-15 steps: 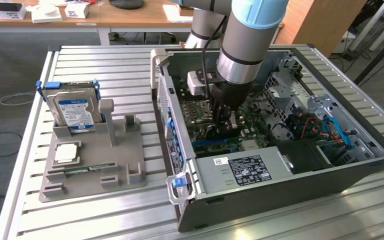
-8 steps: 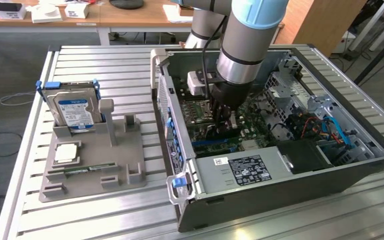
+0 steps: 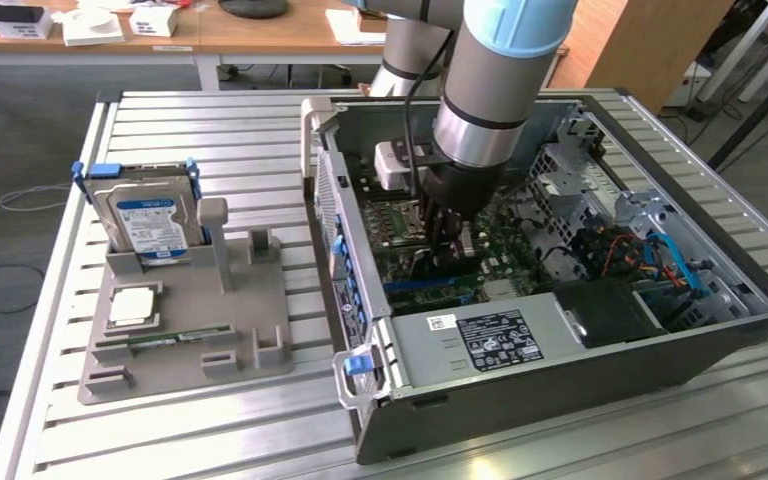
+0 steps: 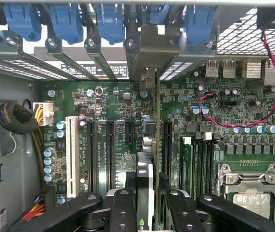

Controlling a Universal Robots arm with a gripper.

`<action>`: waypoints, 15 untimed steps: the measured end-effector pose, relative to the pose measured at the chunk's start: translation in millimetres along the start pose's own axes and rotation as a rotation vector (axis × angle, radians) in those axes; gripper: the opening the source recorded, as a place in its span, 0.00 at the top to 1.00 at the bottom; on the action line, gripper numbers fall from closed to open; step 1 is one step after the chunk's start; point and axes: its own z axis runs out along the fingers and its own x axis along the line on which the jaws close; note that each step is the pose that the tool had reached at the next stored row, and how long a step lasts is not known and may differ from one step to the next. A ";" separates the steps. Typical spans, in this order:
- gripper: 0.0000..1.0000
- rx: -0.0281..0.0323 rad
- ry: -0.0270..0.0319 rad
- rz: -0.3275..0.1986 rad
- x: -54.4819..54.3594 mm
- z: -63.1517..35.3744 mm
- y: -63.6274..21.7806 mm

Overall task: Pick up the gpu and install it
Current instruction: 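Insert the gpu into the slot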

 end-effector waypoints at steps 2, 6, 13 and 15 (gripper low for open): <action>0.73 -0.0001 0.0001 0.000 0.1 -0.1 0.0; 0.73 -0.0001 0.0001 0.000 0.0 0.0 0.0; 0.73 0.0000 -0.0001 0.000 0.1 1.7 0.0; 0.73 -0.0001 0.0002 0.000 0.1 2.4 0.1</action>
